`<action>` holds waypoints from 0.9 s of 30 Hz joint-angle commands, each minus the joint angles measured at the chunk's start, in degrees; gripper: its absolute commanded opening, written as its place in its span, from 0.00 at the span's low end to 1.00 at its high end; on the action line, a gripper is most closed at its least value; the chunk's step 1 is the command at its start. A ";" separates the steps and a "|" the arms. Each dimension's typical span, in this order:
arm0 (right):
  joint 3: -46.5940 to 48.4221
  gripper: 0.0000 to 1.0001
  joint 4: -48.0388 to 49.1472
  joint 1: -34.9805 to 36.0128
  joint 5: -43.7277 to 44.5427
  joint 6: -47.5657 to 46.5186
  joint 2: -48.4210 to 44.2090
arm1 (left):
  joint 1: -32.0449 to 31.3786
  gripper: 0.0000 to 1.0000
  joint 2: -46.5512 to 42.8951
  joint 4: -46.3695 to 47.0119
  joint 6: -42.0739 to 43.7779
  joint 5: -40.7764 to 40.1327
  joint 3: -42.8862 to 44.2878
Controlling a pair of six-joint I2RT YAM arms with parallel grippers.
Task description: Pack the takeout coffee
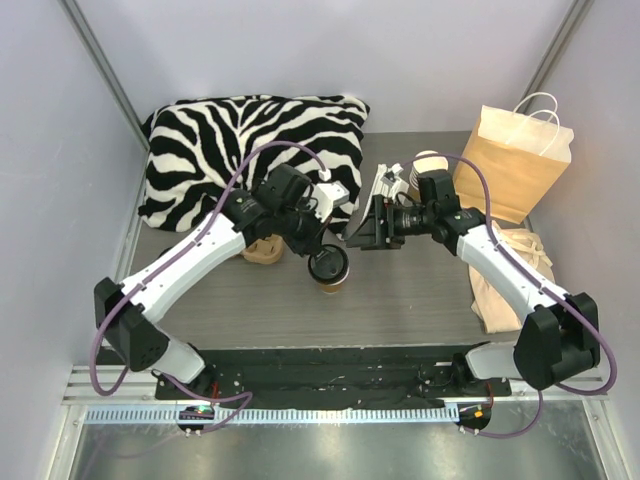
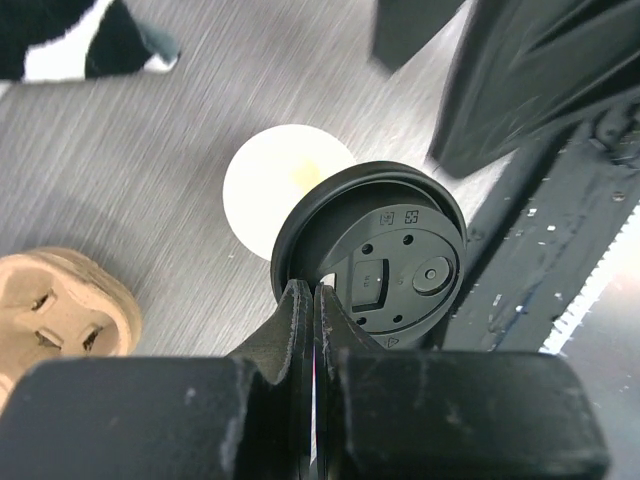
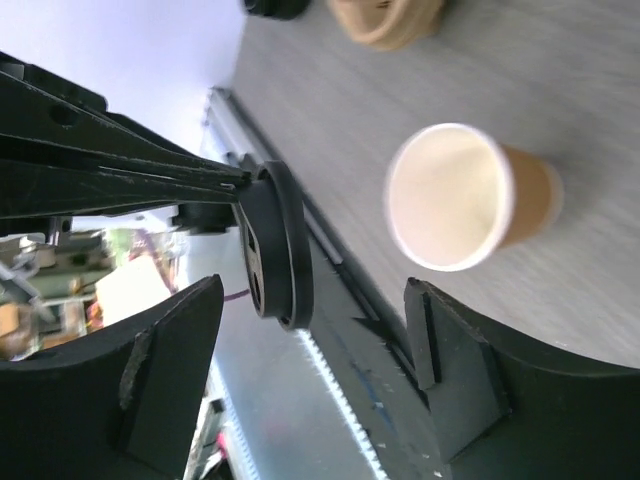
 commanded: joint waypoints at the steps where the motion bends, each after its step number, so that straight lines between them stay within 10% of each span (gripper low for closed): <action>1: 1.69 0.75 -6.58 -2.53 5.17 -7.15 -1.64 | -0.19 0.00 3.05 1.51 -1.66 -3.65 -0.86; 9: -1.56 0.39 -3.70 -4.12 4.21 -4.00 -4.11 | -0.28 0.00 9.02 2.29 -4.39 -5.50 -0.07; 27: -12.20 0.15 12.04 -3.24 1.31 7.70 -3.06 | 0.07 0.00 14.13 5.11 -5.09 -7.09 0.99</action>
